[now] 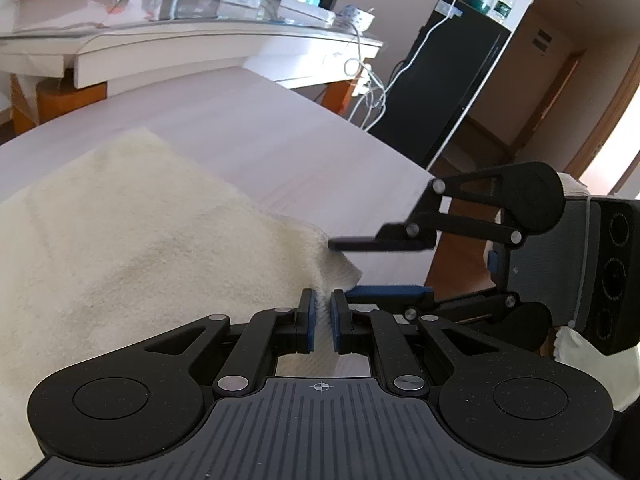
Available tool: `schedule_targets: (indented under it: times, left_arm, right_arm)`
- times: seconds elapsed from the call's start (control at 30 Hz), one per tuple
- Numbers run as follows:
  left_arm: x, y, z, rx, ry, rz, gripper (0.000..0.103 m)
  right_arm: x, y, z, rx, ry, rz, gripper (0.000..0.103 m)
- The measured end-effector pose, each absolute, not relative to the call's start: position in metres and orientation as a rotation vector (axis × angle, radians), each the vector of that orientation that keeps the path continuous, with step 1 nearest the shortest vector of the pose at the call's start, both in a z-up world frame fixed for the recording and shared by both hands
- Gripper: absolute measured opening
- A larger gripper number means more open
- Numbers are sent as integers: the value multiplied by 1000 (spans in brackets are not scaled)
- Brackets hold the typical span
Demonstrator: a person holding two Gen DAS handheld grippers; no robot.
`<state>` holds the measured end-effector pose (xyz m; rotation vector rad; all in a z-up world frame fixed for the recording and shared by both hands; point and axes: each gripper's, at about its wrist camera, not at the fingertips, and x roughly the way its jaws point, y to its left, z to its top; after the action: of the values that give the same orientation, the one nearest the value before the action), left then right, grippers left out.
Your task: Fold towel
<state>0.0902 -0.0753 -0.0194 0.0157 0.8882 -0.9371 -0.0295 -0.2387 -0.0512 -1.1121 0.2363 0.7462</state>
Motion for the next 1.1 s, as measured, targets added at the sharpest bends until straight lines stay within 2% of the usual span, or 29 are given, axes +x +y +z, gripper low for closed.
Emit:
schedule_targets:
  times: [0.07, 0.1, 0.17, 0.57, 0.87, 0.93, 1.1]
  left_arm:
    - [87, -74, -19, 16, 888, -932, 14]
    - [85, -72, -18, 21, 890, -920, 23]
    - [79, -64, -13, 44, 882, -885, 35]
    - [10, 46, 7, 199, 798, -367, 38]
    - [-24, 54, -3, 182, 765, -271, 43]
    - [-28, 53, -7, 179, 763, -257, 48]
    - [-35, 57, -16, 200, 768, -220, 49]
  right_arm:
    - [-32, -238, -52, -1119, 248, 752, 9]
    - [-32, -237, -53, -1124, 259, 755, 8]
    - [-34, -237, -51, -1125, 253, 752, 8]
    - [-52, -240, -40, -1154, 226, 728, 7]
    - [-54, -238, -36, -1167, 212, 731, 6]
    - [-55, -237, -33, -1171, 207, 728, 5]
    - [-56, -236, -28, -1182, 192, 723, 5]
